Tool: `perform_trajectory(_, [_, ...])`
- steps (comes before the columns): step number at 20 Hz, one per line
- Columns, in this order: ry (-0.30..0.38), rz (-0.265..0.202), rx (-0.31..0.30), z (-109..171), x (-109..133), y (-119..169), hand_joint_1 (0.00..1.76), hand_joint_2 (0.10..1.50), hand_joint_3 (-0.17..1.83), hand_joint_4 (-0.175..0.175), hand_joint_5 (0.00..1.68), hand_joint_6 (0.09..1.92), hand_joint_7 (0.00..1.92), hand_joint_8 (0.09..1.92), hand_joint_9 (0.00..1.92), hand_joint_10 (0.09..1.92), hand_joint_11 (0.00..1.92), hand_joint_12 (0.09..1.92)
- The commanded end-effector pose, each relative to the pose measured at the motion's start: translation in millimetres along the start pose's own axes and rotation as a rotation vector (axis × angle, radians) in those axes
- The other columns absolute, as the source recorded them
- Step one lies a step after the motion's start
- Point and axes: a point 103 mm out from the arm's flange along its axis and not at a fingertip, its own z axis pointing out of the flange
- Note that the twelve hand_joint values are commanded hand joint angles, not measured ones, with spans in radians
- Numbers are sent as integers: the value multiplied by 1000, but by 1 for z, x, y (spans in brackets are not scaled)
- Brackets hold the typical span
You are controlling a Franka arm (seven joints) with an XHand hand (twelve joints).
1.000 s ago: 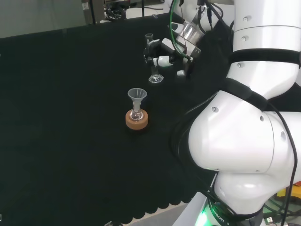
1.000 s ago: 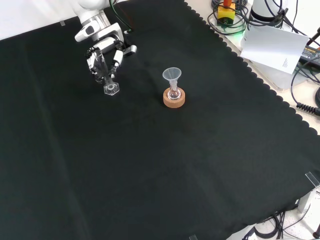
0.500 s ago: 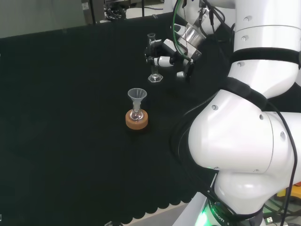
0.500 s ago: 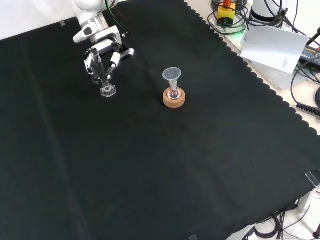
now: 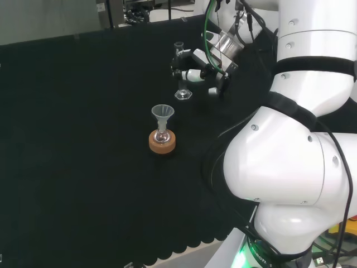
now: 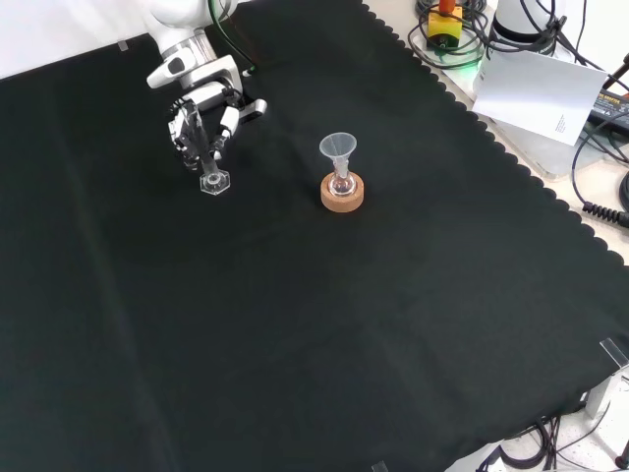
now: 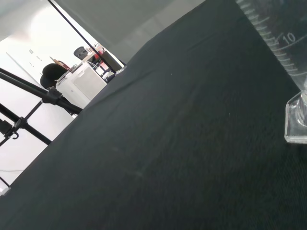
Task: Put the graduated cylinder back on the table.
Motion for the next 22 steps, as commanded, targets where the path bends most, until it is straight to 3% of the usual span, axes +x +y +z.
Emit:
perform_trajectory(1, [-12,-3,8,3,2,0,1096,1177,3,-108,875,1179,1001,505,1338,87,1195,792])
perform_trajectory(4, [8,1,7,4,1,-3,1097,1176,2,-109,877,1174,978,525,1329,87,1173,803])
perform_trajectory(5, [31,7,4,5,0,-5,1094,1171,0,-96,887,1159,965,538,1327,87,1156,820])
perform_trajectory(7, [45,10,6,7,-1,-9,1081,1156,-5,-48,914,1116,931,555,1321,87,1119,854])
perform_trajectory(9, [53,19,15,8,-2,-11,1058,1138,-7,30,940,1070,871,564,1297,87,1069,898])
perform_trajectory(13, [61,29,18,6,-4,-15,988,1052,-82,-34,846,748,775,570,1209,87,947,995])
perform_trajectory(18, [65,30,25,5,-1,-16,956,1030,-168,-48,697,686,683,576,1126,87,843,1072])
perform_trajectory(22, [74,31,20,-2,2,-17,917,996,-175,-61,481,594,572,596,1032,87,707,1163])
